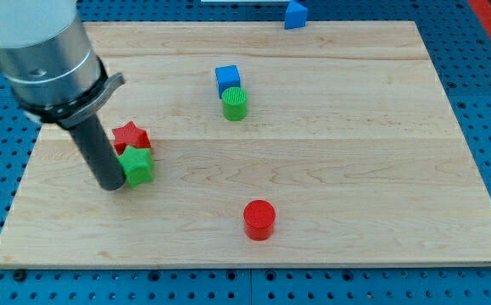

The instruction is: Move your arm to the top center of the board

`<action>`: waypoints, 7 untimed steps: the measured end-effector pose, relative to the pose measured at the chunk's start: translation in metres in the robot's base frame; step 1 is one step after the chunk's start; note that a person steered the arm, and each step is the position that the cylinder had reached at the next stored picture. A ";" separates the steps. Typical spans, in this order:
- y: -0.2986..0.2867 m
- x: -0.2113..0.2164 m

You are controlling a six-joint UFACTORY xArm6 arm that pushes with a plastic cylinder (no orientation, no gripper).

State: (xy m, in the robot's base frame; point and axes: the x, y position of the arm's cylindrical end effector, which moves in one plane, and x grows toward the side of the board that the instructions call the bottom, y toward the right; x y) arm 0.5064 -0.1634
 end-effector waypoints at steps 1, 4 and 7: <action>0.030 -0.021; 0.125 -0.085; 0.077 -0.069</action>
State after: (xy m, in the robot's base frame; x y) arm 0.4372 -0.0866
